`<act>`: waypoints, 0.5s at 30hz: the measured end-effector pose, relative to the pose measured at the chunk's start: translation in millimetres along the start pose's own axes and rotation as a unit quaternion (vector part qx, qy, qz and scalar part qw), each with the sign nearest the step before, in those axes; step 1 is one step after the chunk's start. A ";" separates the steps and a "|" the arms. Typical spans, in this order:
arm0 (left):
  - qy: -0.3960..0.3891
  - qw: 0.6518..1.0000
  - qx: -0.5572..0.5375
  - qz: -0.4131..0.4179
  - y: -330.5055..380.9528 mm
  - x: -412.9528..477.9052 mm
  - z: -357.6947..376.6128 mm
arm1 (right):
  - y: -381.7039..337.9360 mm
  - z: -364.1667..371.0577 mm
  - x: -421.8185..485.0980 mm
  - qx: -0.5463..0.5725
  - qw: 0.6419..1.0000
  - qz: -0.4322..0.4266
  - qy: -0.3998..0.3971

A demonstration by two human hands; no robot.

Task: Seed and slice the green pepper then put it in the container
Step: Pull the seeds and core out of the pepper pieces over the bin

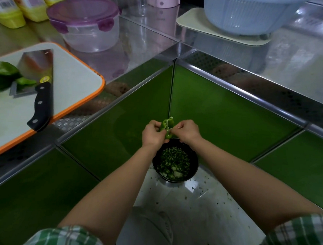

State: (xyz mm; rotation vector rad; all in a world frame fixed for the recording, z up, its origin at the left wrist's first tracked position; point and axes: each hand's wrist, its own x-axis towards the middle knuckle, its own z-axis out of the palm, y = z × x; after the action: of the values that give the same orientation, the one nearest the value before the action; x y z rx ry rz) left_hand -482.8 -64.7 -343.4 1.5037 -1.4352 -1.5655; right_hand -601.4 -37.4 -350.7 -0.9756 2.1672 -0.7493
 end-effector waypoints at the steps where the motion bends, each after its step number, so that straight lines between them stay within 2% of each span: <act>1: -0.004 1.000 0.001 0.002 -0.2 -0.2 -0.3 | -0.3 -0.3 0.4 0.000 1.000 0.015 -0.010; 7: -0.014 0.999 -0.036 -0.012 0.2 0.0 -1.1 | -2.4 -0.8 -3.0 0.049 0.997 0.034 -0.046; 11: -0.003 0.994 -0.094 -0.063 0.7 2.6 -4.8 | -3.9 -2.5 -5.7 0.220 0.973 0.068 -0.023; 13: 0.001 0.993 -0.100 -0.070 0.3 3.7 -7.4 | -0.3 -4.4 -2.9 0.208 0.975 0.070 0.027; 15: 0.006 0.993 -0.101 -0.067 0.6 3.1 -8.8 | 5.5 -7.9 -0.9 0.135 0.987 0.072 0.052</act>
State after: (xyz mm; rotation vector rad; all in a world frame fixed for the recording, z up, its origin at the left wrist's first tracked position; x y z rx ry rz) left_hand -475.6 -70.5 -342.3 1.5117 -1.1508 -1.7210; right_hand -609.1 -31.7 -349.3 -0.6476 2.1271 -1.0096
